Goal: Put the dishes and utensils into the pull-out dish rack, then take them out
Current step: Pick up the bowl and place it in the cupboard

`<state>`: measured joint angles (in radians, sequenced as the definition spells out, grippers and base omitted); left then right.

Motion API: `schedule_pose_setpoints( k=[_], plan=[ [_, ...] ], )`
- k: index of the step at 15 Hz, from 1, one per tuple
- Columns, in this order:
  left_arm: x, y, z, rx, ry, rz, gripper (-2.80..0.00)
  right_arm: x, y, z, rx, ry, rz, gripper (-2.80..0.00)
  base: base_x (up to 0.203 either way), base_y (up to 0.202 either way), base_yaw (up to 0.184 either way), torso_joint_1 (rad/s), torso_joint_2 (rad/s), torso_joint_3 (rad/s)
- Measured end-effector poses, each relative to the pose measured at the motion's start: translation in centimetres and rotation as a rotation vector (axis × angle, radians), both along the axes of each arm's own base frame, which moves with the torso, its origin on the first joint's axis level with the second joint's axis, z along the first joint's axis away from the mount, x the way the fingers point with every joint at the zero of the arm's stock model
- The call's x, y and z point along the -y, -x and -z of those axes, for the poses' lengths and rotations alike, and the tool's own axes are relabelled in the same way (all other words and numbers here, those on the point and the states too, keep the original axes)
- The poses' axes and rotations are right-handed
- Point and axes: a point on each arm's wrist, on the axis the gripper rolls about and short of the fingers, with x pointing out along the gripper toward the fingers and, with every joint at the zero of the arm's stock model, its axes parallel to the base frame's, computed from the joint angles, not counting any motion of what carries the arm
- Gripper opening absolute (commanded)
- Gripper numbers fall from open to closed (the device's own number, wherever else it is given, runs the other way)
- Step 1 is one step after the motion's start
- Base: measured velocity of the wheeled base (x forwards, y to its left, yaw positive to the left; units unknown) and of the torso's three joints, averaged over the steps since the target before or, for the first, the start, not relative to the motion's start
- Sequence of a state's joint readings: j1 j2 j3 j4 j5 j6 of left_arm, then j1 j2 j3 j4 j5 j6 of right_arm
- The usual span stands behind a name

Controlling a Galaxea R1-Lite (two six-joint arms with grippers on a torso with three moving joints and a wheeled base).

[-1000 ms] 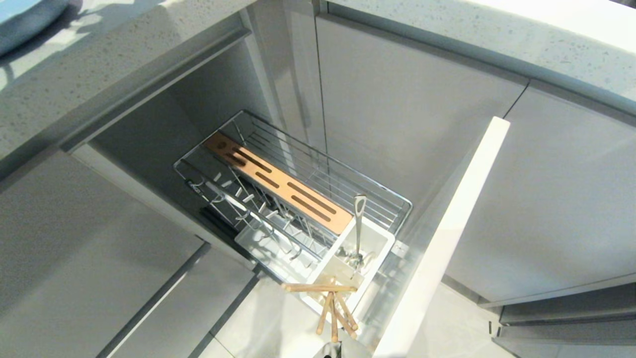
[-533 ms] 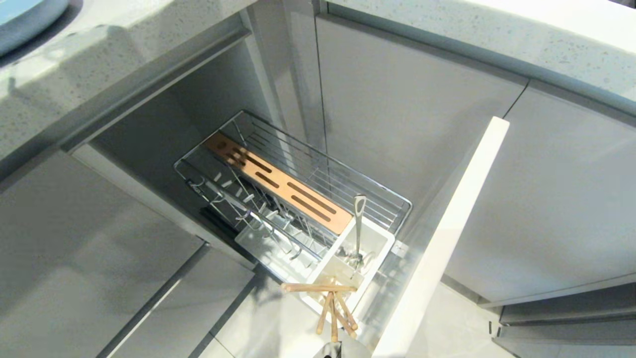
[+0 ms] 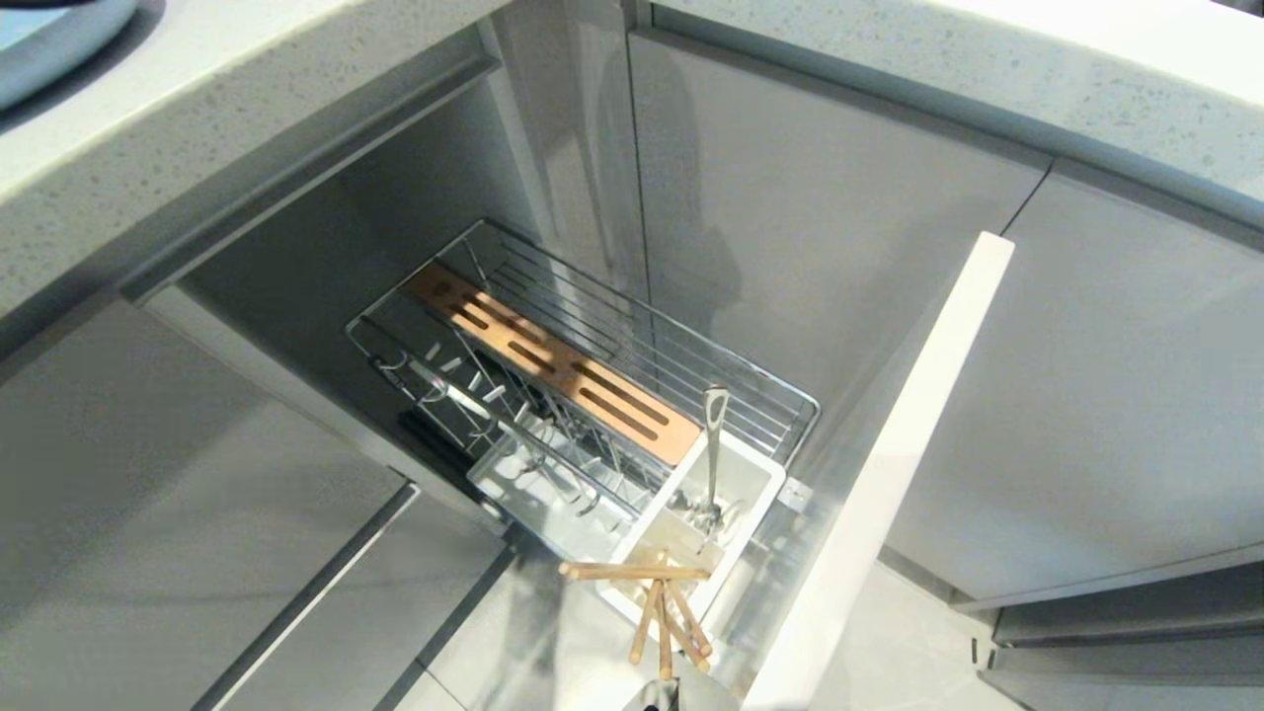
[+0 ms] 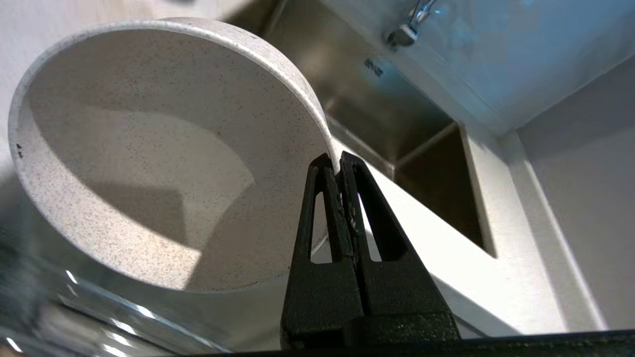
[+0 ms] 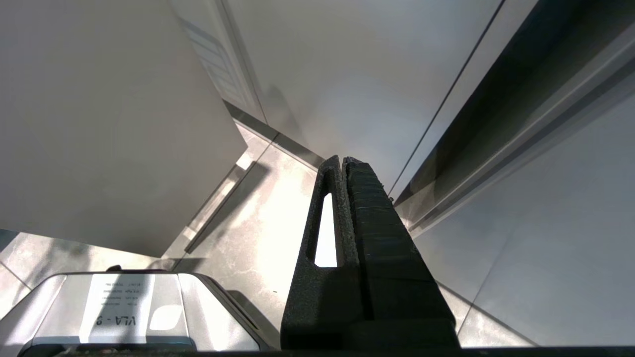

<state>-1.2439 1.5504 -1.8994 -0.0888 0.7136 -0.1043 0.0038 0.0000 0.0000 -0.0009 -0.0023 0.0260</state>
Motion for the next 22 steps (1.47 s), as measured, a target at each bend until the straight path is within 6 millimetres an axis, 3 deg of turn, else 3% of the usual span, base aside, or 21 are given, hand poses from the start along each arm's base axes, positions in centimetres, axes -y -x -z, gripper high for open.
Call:
schedule_pose_setpoints(
  k=[3,7,12,16,22],
  plan=[
    [2.6,0.9,1.3,-0.149,0.124,-0.001,-2.8,0.0,0.0,0.0,0.0,0.0,0.0,-2.8,0.0,0.0,0.0,0.0,0.0,0.0],
    [4.5,0.8,3.4,-0.297,0.291,0.012,-2.8,0.0,0.0,0.0,0.0,0.0,0.0,-2.8,0.0,0.0,0.0,0.0,0.0,0.0],
    [6.0,-1.1,7.3,-0.423,0.391,-0.038,-2.8,0.0,0.0,0.0,0.0,0.0,-0.001,-2.8,0.0,0.0,0.0,0.0,0.0,0.0],
    [6.0,-4.4,11.3,-0.513,0.453,-0.094,-2.8,0.0,0.0,0.0,0.0,0.0,0.0,-2.8,0.0,0.0,0.0,0.0,0.0,0.0],
    [4.4,-7.2,13.2,-0.488,0.595,0.015,-2.8,0.0,0.0,0.0,0.0,0.0,-0.001,-2.8,0.0,0.0,0.0,0.0,0.0,0.0]
  ],
)
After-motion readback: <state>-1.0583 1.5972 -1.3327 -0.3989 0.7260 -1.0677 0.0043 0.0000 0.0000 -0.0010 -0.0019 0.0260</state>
